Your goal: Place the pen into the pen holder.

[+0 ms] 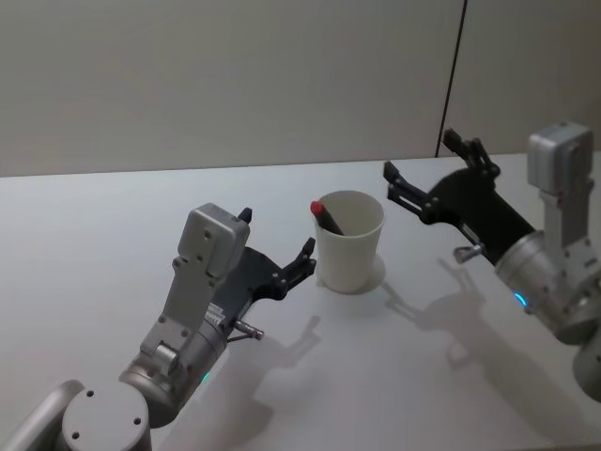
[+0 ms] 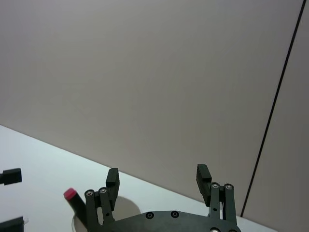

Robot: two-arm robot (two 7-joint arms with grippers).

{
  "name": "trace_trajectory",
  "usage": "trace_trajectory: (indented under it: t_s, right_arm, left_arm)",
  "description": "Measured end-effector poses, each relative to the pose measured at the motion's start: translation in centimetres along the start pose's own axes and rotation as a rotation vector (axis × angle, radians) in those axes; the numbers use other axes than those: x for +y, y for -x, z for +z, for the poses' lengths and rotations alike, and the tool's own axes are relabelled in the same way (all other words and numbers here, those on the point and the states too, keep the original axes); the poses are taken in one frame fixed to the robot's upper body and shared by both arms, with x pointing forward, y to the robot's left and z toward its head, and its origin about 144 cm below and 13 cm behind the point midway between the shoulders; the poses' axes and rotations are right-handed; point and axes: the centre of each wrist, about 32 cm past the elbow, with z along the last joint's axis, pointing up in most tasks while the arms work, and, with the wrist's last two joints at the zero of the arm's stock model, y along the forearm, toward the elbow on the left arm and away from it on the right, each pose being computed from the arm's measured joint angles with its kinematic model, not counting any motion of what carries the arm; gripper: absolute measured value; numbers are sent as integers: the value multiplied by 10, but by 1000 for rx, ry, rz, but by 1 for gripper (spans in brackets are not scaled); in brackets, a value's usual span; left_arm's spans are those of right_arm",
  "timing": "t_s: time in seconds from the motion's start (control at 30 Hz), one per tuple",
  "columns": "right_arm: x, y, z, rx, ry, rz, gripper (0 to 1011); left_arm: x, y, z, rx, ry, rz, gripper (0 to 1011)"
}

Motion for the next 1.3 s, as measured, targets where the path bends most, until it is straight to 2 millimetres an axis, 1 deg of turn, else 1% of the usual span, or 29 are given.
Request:
trace_trajectory:
  t_s: [0.27, 0.73, 1.03, 1.3]
  right_arm:
    - [-24, -4, 3, 6, 58, -21, 1001]
    - [-58, -4, 4, 30, 129, -45, 1001]
    - [-74, -2, 3, 42, 155, -65, 1001]
    - [-82, -2, 3, 46, 167, -73, 1001]
  left_arm:
    - [0, 0, 0, 0, 0, 0, 1000]
    - [0, 0, 0, 0, 0, 0, 1000]
    - [0, 0, 0, 0, 0, 0, 999]
    - [0, 0, 0, 0, 0, 0, 1000]
